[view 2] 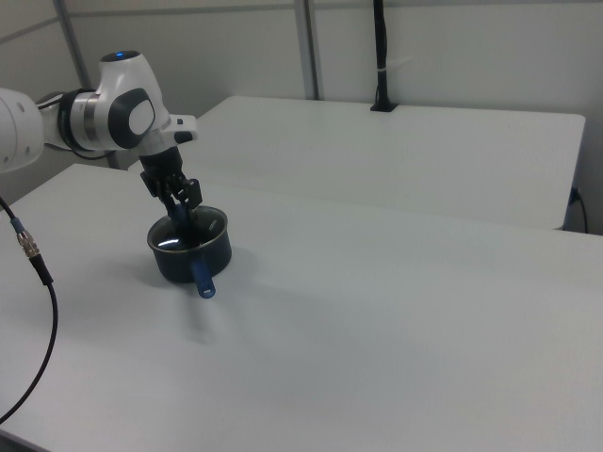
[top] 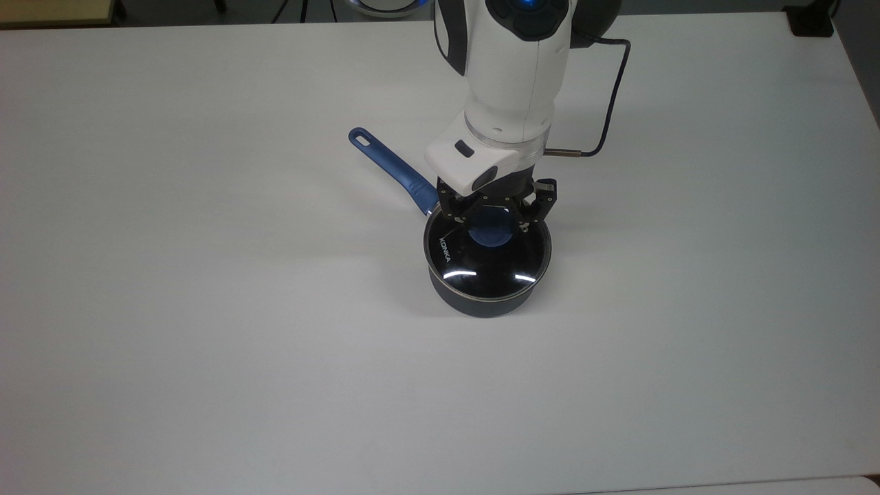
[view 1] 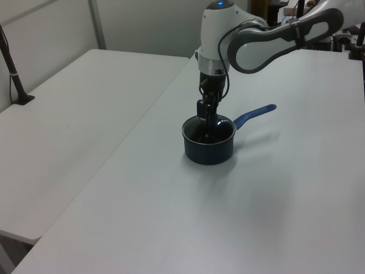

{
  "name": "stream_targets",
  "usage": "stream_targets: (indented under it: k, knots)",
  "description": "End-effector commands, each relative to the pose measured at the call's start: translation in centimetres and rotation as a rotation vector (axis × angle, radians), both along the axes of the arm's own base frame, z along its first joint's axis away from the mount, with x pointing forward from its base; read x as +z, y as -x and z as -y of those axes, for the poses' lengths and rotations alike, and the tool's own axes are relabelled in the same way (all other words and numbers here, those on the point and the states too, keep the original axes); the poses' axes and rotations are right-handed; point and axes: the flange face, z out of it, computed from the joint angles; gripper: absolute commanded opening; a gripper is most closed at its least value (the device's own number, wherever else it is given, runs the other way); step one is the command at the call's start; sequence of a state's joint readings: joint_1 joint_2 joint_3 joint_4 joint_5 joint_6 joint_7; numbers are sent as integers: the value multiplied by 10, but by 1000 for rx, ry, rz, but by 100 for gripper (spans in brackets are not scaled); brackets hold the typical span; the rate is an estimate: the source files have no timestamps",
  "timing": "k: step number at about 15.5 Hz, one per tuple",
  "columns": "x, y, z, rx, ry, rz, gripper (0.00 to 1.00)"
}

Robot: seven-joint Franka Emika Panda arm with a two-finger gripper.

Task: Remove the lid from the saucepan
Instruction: 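Close the gripper on the blue knob of the glass lid, then lift the glass lid off the saucepan and carry it beside the pan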

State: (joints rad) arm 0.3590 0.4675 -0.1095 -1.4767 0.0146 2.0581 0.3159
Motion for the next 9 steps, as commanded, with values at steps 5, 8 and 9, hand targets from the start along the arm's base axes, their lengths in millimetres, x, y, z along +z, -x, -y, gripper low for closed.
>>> stream_targets:
  k: [5, 8, 9]
  knots:
    - [37, 5, 8, 3, -19, 24, 52]
    - [51, 6, 27, -12, -20, 20, 52]
    - [58, 4, 38, -12, -20, 30, 52]
